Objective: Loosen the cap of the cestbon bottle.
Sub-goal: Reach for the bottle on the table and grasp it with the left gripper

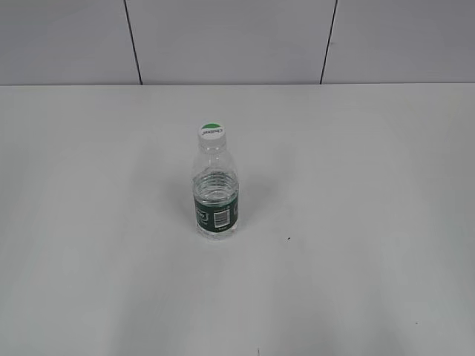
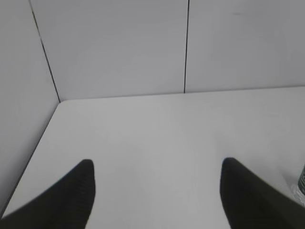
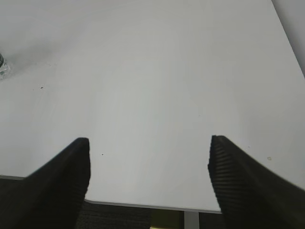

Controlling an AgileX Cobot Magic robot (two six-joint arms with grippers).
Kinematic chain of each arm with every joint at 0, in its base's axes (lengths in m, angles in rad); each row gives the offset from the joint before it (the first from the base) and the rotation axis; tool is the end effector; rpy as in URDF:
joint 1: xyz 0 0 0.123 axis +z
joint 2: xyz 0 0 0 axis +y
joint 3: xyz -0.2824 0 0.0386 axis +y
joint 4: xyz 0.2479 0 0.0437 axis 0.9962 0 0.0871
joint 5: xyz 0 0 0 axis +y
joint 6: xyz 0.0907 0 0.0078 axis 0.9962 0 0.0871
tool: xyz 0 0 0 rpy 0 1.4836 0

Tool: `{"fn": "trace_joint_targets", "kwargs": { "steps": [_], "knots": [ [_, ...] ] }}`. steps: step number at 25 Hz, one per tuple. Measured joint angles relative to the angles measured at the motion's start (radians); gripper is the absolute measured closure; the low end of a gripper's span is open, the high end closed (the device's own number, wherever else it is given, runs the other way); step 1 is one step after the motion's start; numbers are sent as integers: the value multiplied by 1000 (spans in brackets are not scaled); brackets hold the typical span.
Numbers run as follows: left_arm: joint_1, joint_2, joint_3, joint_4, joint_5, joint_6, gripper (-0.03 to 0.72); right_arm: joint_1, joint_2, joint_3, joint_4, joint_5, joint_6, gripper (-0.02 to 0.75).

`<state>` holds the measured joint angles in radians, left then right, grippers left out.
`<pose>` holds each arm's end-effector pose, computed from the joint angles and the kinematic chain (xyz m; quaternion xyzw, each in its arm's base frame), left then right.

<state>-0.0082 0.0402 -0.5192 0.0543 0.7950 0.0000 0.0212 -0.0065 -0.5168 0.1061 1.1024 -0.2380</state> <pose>0.0078 0.0035 0.3053 0.0060 0.7829 0.0244 0.6216 -0.0100 0.0084 0.2788 -0.1145 0.8491 -0.0029 0.5156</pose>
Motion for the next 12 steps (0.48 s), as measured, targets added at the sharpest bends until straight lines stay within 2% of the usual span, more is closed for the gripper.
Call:
{"fn": "trace_joint_targets", "kwargs": {
  "steps": [12],
  "knots": [
    [0,356,78,-9,-465,26,193,0,0,0,0,0,0,148]
  ]
}}
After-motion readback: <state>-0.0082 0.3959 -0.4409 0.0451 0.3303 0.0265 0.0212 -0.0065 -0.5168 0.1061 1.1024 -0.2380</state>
